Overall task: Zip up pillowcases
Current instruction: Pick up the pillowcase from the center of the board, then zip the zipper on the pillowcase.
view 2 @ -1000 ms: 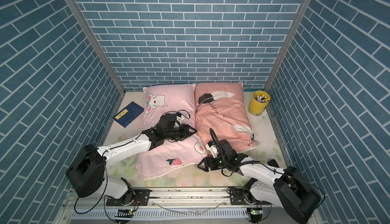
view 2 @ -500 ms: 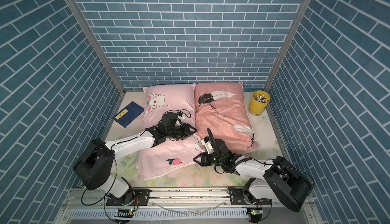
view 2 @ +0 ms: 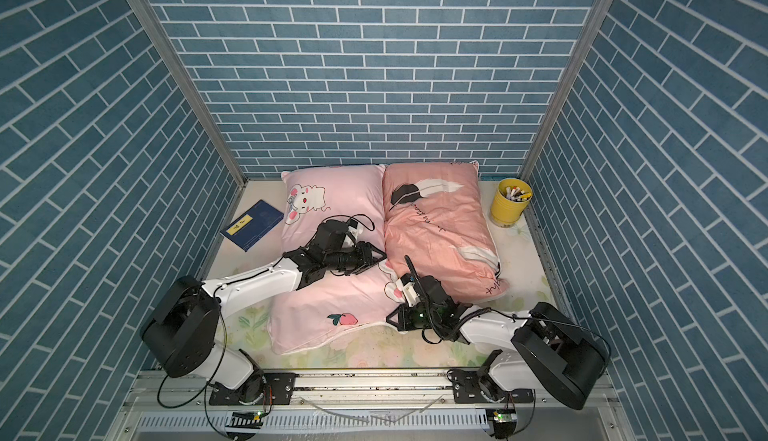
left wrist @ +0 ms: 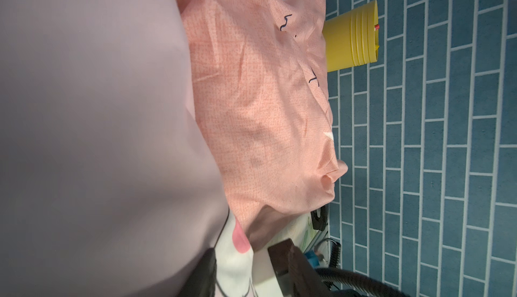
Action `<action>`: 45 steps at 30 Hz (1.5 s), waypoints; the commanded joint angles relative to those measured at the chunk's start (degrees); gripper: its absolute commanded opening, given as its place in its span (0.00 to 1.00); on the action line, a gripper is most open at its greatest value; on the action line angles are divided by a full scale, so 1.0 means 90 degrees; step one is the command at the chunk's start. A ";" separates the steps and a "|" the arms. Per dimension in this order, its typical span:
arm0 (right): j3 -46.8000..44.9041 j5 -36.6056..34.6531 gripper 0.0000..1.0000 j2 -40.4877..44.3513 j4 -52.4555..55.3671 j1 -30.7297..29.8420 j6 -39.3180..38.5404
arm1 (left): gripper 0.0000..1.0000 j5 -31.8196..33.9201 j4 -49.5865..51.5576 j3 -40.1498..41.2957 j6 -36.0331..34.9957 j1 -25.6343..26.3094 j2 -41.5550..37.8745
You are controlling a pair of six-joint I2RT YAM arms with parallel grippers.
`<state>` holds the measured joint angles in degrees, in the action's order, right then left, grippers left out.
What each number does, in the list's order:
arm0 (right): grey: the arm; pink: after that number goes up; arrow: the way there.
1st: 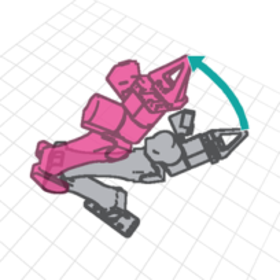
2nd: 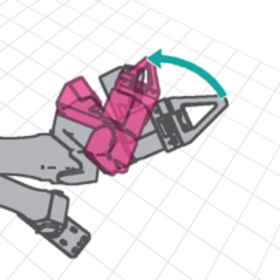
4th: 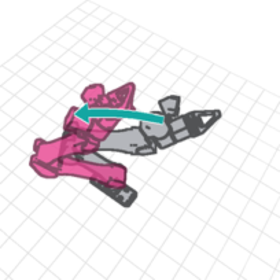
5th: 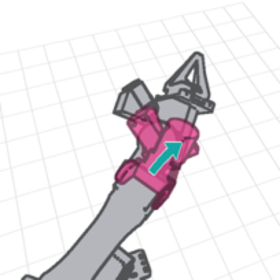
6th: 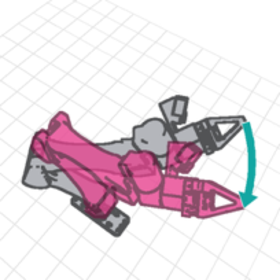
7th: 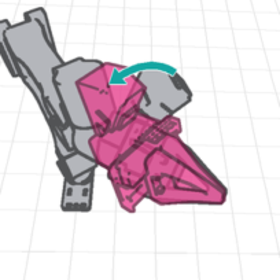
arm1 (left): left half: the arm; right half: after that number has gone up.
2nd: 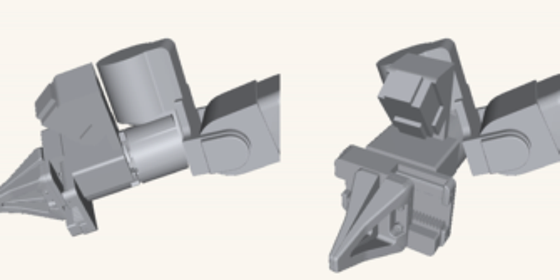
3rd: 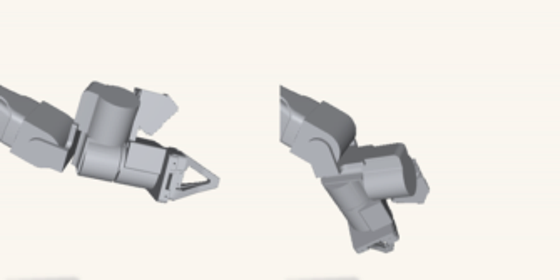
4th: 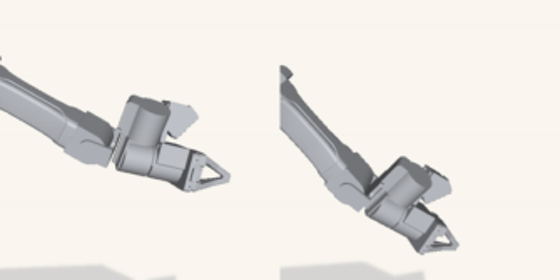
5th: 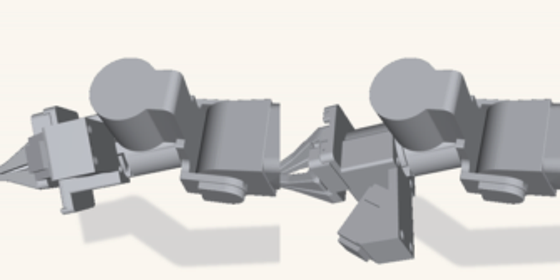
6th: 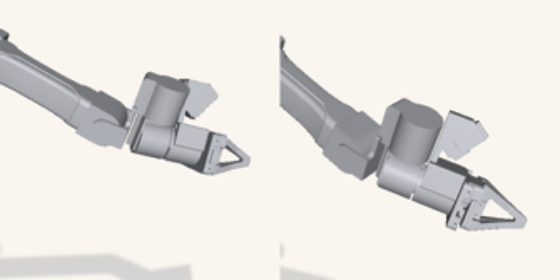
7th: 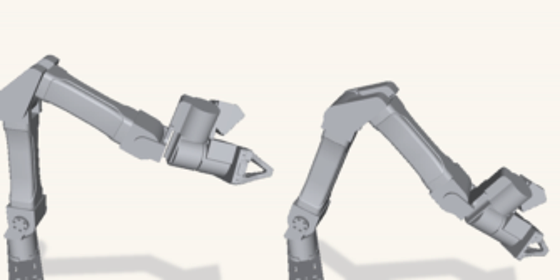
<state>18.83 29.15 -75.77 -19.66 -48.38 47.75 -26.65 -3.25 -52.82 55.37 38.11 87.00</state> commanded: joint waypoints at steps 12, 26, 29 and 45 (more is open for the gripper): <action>0.0405 0.1209 0.00 0.0858 0.0484 0.0013 0.0750 | 0.46 -0.0619 0.2485 0.0447 -0.0863 0.0502 -0.2573; 0.0374 0.1959 0.00 0.1356 -0.0448 0.0374 0.1764 | 0.47 -0.0909 0.0392 0.2138 -0.0461 0.0927 -0.2544; 0.0349 0.2004 0.00 0.1407 -0.0595 0.0434 0.1869 | 0.47 -0.0987 -0.0083 0.2298 -0.0260 0.0966 -0.2418; 0.0232 0.2147 0.00 0.1326 -0.0980 0.0676 0.2049 | 0.42 -0.1175 -0.0600 0.2462 0.0189 0.1216 -0.2456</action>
<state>20.64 46.68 -64.73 -24.93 -42.76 64.75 -36.18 -8.10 -31.29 56.77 48.49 65.14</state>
